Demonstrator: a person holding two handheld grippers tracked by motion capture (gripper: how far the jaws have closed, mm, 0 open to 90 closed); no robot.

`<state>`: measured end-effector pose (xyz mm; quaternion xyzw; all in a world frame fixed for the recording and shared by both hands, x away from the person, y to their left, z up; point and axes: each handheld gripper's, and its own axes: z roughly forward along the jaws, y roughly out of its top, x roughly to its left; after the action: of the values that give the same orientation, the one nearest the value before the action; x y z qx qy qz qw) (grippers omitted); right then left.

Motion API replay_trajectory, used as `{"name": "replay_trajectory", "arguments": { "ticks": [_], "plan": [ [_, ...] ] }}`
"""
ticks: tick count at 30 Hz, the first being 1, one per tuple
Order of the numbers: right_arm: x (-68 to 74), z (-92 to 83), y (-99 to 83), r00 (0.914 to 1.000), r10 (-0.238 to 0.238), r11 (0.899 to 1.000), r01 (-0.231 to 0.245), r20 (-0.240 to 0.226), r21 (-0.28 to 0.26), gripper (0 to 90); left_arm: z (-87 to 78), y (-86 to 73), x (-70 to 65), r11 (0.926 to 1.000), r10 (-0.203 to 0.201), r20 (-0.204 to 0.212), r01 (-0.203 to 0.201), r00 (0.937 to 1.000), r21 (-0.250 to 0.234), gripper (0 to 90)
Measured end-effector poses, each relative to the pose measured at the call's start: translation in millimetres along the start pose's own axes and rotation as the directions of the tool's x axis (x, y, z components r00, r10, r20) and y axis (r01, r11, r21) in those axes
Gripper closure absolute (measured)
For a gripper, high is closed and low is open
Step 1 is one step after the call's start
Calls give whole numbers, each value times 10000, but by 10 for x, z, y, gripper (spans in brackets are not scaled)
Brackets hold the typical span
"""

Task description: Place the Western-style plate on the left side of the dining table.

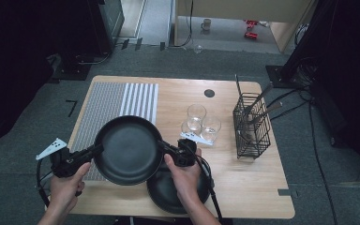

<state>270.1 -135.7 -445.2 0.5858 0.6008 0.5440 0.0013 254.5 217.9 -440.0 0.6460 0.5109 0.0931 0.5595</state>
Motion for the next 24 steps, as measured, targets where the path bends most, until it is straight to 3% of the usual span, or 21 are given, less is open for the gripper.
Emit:
{"name": "replay_trajectory", "arguments": {
  "ticks": [24],
  "plan": [
    [17,289,153,10000,62,9997,-62,-26,240,828,82,160,219,9998,-186,-189,185,9996,-15,793]
  ]
}}
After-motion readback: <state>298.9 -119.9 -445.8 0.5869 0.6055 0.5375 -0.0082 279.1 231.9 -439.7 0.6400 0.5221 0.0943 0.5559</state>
